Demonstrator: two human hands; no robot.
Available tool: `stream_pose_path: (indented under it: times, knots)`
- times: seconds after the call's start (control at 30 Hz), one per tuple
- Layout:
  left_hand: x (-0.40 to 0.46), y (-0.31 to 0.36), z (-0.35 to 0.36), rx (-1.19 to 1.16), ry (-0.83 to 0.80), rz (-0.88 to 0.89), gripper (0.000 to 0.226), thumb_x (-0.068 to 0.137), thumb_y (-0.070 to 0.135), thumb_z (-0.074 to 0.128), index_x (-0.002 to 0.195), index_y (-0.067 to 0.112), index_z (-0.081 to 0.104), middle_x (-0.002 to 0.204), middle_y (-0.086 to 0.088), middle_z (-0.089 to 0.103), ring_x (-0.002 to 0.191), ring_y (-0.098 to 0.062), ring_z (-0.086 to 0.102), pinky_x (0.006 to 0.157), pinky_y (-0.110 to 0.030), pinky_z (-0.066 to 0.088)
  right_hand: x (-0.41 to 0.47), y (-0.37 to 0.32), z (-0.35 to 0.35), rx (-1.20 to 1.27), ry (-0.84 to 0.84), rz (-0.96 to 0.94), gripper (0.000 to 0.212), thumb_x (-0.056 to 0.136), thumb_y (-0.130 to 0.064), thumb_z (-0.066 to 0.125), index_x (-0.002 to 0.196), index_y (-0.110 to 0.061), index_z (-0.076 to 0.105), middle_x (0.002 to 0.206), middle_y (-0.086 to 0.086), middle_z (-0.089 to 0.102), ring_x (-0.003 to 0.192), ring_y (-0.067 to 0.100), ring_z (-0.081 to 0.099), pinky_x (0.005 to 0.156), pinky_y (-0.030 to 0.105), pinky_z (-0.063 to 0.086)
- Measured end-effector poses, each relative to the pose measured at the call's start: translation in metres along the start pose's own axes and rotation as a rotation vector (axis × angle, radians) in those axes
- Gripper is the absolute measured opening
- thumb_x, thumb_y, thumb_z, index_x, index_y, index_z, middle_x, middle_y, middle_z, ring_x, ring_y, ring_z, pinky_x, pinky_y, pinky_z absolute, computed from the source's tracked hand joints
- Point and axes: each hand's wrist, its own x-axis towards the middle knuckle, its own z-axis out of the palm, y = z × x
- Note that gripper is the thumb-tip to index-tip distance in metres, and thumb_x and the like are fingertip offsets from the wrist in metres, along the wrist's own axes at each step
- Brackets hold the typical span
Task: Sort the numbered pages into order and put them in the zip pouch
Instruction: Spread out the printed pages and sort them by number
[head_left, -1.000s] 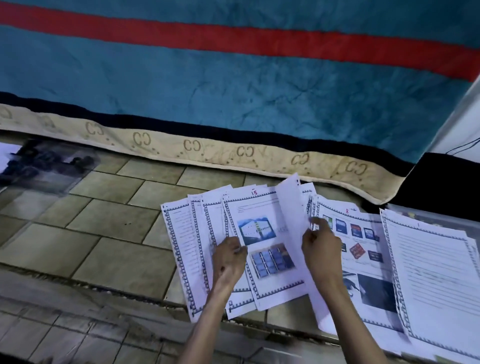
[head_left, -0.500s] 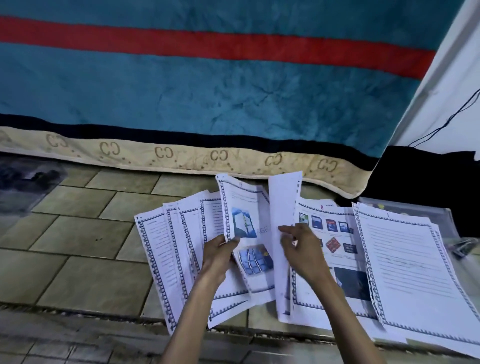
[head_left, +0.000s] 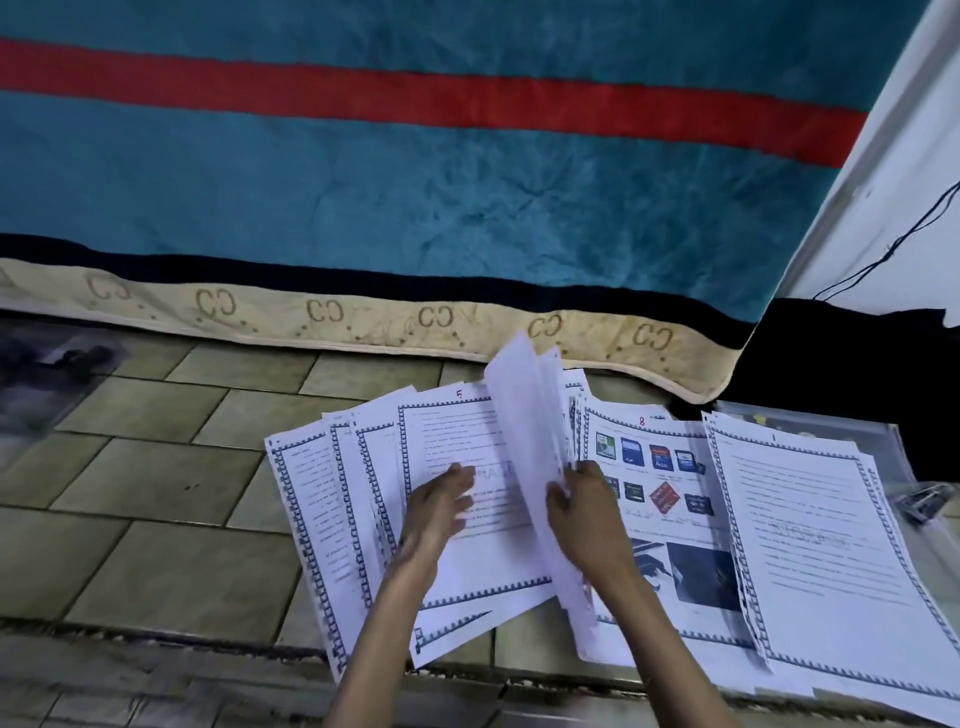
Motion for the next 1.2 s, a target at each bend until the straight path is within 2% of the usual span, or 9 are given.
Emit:
stream_pose_path:
  times: [0.1,0.2,0.33,0.4,0.5,0.67,0.83,1.07,1.2]
  knots:
    - [0.004,-0.008,-0.005,0.4,0.344,0.124,0.028,0.093,0.018,0.047,0.115,0.007,0.062,0.132,-0.013,0.056,0.121,-0.031,0.051,0.102,-0.04,0.043,0.005,0.013,-0.016,0.006,0.067,0.075,0.031,0.094,-0.006,0.045,0.063,-0.006,0.042,0.086,0.012,0.045,0.083,0.031,0.05,0.062,0.022,0.021]
    - [0.006,-0.01,-0.009,0.501,0.394,0.135,0.044,0.09,0.018,0.053,0.131,0.004,0.047,0.135,-0.017,0.051,0.123,-0.032,0.049,0.103,-0.042,0.042,0.006,0.018,-0.021,0.02,0.101,0.08,0.044,0.092,-0.004,0.047,0.056,-0.018,0.025,0.065,-0.003,0.032,0.066,0.023,0.038,0.053,0.027,0.017]
    - [0.009,-0.003,-0.013,0.336,0.333,0.026,0.055,0.09,0.011,0.056,0.139,0.003,0.033,0.129,-0.017,0.056,0.116,-0.031,0.054,0.085,-0.029,0.042,0.006,0.015,-0.016,0.029,0.106,0.067,0.044,0.091,-0.003,0.049,0.057,-0.02,0.026,0.073,0.005,0.042,0.073,0.021,0.04,0.057,0.023,0.018]
    - [0.012,-0.001,-0.016,0.367,0.3,0.041,0.017,0.089,0.01,0.056,0.106,0.011,0.058,0.094,-0.012,0.065,0.088,-0.028,0.059,0.074,-0.023,0.037,0.004,0.013,-0.013,0.018,0.107,0.057,0.04,0.09,-0.004,0.05,0.059,-0.018,0.031,0.082,0.01,0.045,0.076,0.021,0.041,0.059,0.022,0.019]
    - [0.006,0.004,-0.014,0.446,0.32,0.137,0.029,0.089,0.015,0.057,0.061,0.018,0.051,0.059,0.0,0.051,0.056,-0.014,0.045,0.054,-0.02,0.031,0.004,0.013,-0.012,0.013,0.102,0.051,0.02,0.091,-0.004,0.05,0.072,-0.007,0.041,0.086,0.009,0.046,0.079,0.021,0.042,0.063,0.022,0.022]
    - [-0.007,0.011,0.012,0.096,0.06,0.212,0.014,0.092,0.032,0.054,0.091,0.025,0.066,0.089,0.004,0.07,0.082,-0.012,0.066,0.072,-0.025,0.052,0.004,0.01,-0.016,0.079,0.117,-0.003,0.04,0.092,-0.005,0.047,0.057,-0.015,0.031,0.065,-0.002,0.037,0.067,0.023,0.04,0.054,0.027,0.022]
    - [-0.01,0.01,0.03,0.258,-0.02,0.277,0.028,0.094,0.03,0.052,0.117,0.02,0.064,0.113,0.005,0.065,0.105,-0.012,0.06,0.098,-0.036,0.048,0.002,0.007,-0.018,0.116,0.074,-0.009,0.042,0.096,-0.013,0.045,0.058,-0.021,0.03,0.063,-0.005,0.037,0.068,0.022,0.04,0.055,0.031,0.02]
    - [-0.007,0.004,0.03,0.308,-0.179,0.288,0.032,0.095,0.011,0.047,0.124,0.02,0.058,0.127,0.004,0.059,0.118,-0.01,0.055,0.092,-0.018,0.041,-0.005,-0.008,-0.019,0.167,-0.04,-0.068,0.047,0.096,-0.035,0.045,0.05,-0.03,0.038,0.061,-0.007,0.037,0.057,0.003,0.038,0.053,0.018,0.027]
    - [0.0,-0.004,0.007,0.59,0.116,0.302,0.035,0.095,0.013,0.046,0.13,0.02,0.052,0.143,-0.004,0.045,0.13,-0.019,0.044,0.102,-0.025,0.035,0.002,0.0,-0.016,0.055,0.009,-0.066,0.045,0.095,-0.012,0.046,0.055,-0.02,0.029,0.062,-0.004,0.034,0.056,0.002,0.033,0.055,0.019,0.031]
